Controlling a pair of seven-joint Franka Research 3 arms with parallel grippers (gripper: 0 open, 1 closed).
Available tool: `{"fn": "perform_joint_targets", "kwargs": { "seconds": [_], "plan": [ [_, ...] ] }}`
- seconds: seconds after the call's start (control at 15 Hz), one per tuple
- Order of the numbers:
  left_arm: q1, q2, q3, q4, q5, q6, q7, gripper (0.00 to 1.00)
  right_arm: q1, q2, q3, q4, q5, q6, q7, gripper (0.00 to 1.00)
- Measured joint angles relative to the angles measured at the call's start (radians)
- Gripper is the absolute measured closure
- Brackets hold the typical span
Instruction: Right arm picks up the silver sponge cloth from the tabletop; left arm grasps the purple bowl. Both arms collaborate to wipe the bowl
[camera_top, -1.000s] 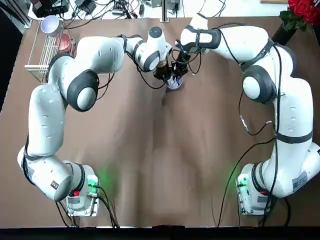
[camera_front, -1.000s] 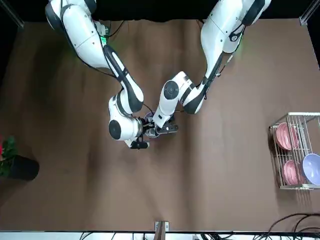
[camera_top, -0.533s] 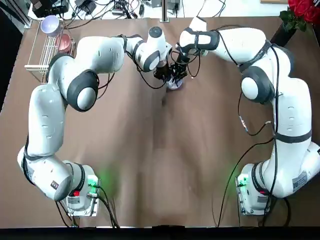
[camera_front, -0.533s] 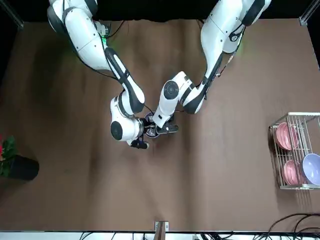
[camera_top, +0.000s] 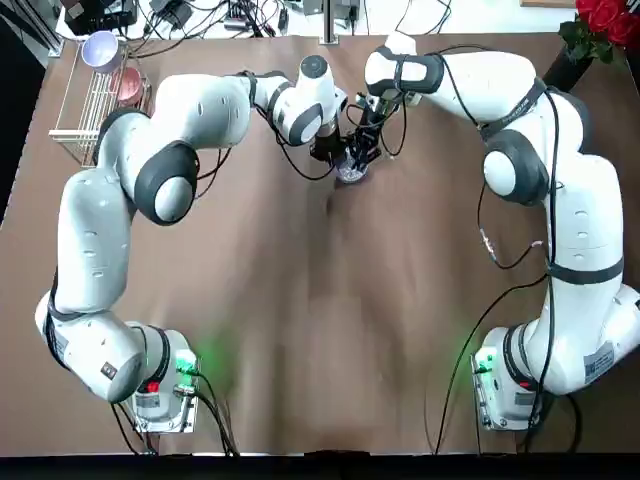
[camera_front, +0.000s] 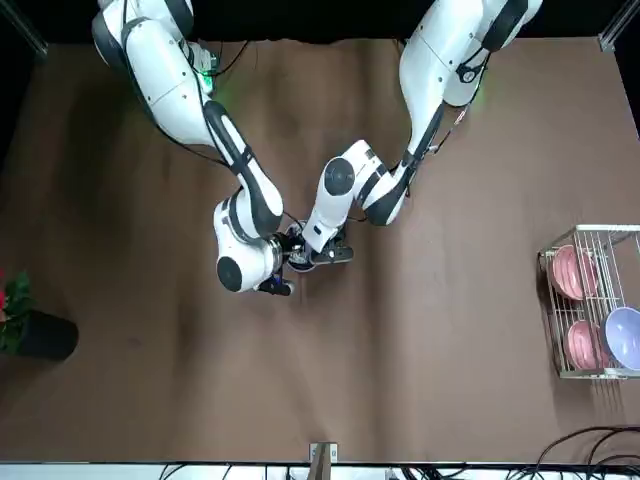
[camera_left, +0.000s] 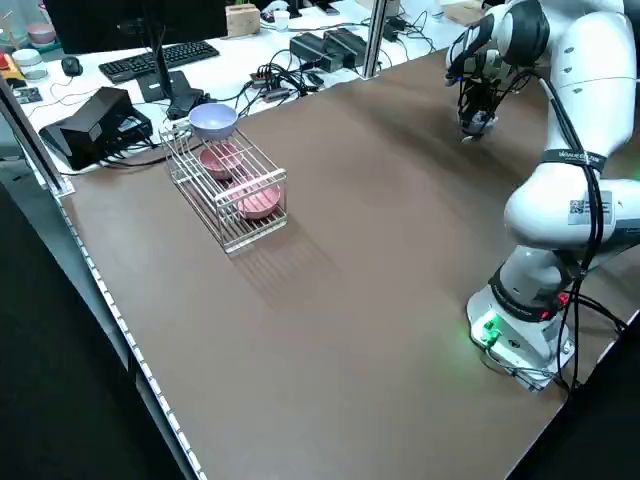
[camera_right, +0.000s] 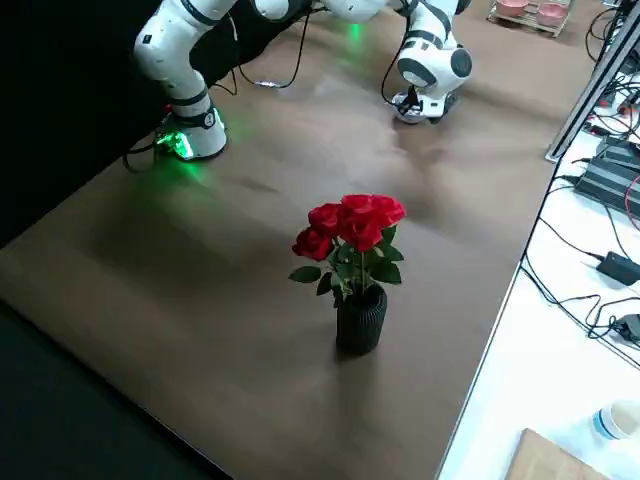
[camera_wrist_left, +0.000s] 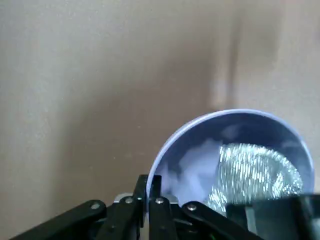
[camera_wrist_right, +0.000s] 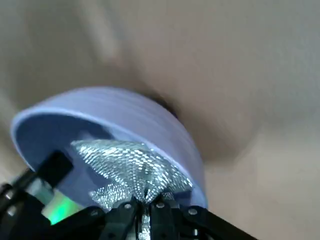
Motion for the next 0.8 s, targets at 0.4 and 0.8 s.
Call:
{"fn": "perform_joint_targets", "kwargs": {
  "seconds": [0.4,0.8],
  "plan": [
    [-0.001,0.004,0.003,0.004,0.0,0.0,0.0,0.95,-0.029,0.001,-0.004,0.057,-0.003,-0.164,-0.001,0.93],
    [0.002,0.007,0.011,0.011,0.0,0.001,-0.001,0.95,-0.054,0.001,-0.011,0.087,-0.011,-0.152,-0.006,0.93]
  ]
}}
